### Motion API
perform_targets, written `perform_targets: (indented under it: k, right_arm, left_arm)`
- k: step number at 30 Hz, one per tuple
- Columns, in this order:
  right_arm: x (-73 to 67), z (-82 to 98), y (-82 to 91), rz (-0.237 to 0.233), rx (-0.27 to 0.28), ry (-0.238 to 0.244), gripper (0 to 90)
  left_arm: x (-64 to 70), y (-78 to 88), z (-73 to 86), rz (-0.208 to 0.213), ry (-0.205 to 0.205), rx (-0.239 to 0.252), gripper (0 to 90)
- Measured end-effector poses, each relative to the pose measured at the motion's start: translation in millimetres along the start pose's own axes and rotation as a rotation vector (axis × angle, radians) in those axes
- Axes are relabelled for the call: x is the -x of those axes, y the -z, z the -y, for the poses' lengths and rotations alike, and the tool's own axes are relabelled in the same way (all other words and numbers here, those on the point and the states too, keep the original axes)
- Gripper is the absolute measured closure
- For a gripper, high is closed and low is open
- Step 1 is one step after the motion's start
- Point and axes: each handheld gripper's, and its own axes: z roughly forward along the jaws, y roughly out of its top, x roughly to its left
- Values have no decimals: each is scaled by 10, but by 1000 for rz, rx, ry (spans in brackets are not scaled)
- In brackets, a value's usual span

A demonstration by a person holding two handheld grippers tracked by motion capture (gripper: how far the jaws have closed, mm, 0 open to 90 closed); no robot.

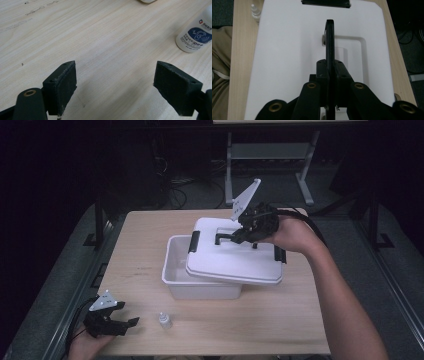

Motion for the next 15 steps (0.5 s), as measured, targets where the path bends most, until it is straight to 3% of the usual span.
perform_targets:
  k: [15]
  right_arm:
    - [-24, 356, 45, -2, 8, -65, 838]
  left_arm:
    - [11, -28, -8, 1, 0, -5, 181]
